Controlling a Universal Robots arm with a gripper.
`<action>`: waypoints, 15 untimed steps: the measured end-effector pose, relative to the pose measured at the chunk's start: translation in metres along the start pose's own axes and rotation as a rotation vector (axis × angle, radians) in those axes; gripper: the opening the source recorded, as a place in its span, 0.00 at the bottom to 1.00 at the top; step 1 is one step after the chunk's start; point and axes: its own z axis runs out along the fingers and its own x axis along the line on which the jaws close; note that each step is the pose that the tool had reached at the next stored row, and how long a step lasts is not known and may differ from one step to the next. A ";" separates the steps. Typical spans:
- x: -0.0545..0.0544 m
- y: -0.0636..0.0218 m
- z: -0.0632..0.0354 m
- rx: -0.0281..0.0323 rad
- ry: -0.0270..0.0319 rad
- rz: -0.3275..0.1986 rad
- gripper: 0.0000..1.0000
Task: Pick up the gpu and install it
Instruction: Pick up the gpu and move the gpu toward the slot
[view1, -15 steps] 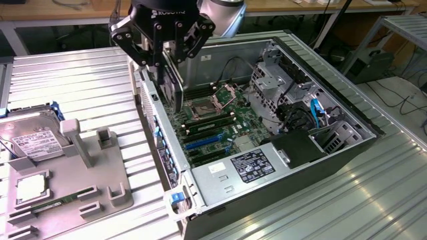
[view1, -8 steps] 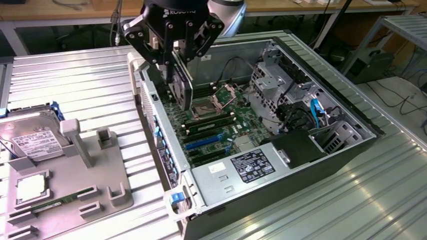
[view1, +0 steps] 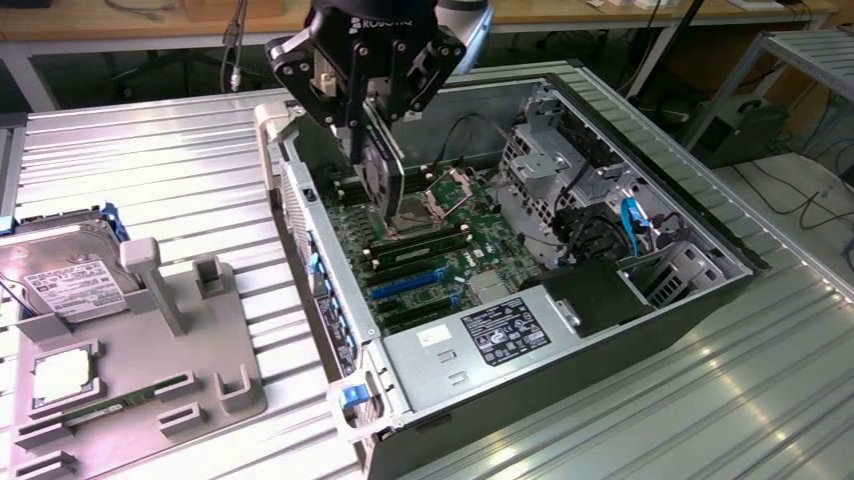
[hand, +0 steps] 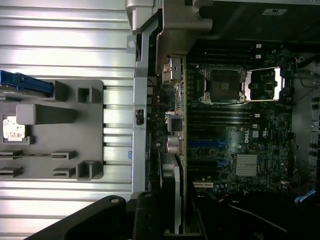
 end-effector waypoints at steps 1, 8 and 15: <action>-0.001 -0.0001 0.0000 0.0000 0.0000 0.000 0.28; -0.014 -0.0004 0.0003 0.0000 0.0000 0.000 0.28; -0.028 -0.0007 0.0006 0.0001 0.0000 0.000 0.28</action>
